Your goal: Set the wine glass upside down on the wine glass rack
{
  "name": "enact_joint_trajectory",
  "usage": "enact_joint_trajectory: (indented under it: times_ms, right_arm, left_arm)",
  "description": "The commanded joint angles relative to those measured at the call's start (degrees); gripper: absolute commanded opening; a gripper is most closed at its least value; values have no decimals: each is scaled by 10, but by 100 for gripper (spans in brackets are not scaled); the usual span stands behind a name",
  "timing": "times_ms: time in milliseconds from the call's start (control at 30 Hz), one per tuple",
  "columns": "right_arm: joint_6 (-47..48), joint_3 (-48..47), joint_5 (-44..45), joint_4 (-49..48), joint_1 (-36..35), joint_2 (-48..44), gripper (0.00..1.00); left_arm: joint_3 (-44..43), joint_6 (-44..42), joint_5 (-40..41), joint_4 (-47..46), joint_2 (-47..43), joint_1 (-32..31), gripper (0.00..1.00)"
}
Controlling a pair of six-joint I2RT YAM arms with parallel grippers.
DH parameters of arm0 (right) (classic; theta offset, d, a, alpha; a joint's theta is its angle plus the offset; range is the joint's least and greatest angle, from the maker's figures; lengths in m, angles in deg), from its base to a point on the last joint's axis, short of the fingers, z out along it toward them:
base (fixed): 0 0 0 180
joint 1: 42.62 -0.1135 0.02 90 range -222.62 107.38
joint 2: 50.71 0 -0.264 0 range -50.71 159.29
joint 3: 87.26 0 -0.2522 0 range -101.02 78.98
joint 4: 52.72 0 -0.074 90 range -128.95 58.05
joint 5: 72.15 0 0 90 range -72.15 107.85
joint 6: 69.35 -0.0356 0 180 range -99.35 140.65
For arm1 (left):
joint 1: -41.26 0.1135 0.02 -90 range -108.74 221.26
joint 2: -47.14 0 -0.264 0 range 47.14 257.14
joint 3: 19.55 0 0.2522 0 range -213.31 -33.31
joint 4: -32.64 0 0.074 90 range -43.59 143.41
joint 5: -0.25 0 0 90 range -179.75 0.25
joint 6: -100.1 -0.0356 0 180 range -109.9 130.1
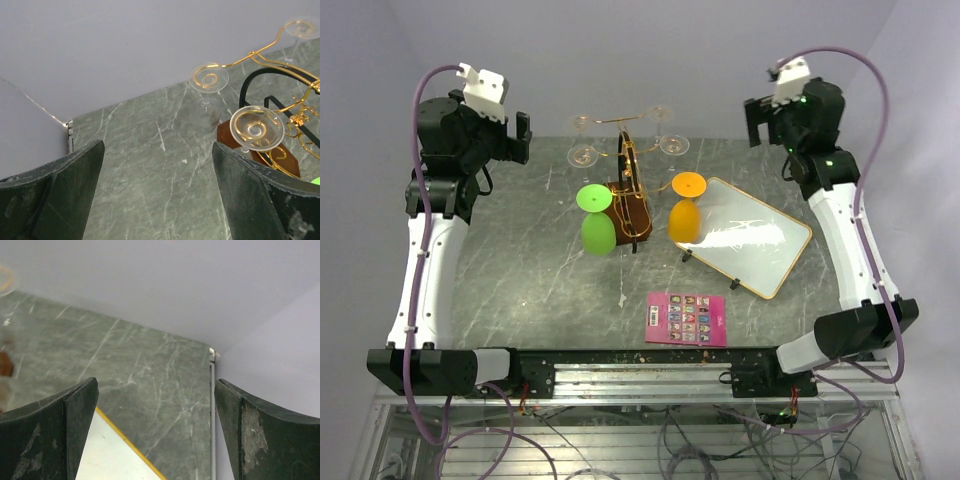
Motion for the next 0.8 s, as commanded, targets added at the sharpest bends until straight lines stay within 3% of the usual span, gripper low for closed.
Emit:
enact_joint_trajectory:
  times_ms: [0,167,367,633,767]
  right_arm:
    - [-115,42,46,-112,36,-43,100]
    - [-87,97,111,-181,39,-53,100]
    - [-21,102,56,-154,40,-69,100]
    - [-39,145,19,-105,39,-124,100]
    - [-40,184,8,-91,39,-166,100]
  left_arm:
    - [24,4,23,-33,-9,5,100]
    - [44,41,51,-68,-25,8,100]
    - [48,60,79,-63,-48,8,100]
    - [98,89,120,-94,-80,24,100]
    - [119,83,100,-81,-97,24,100]
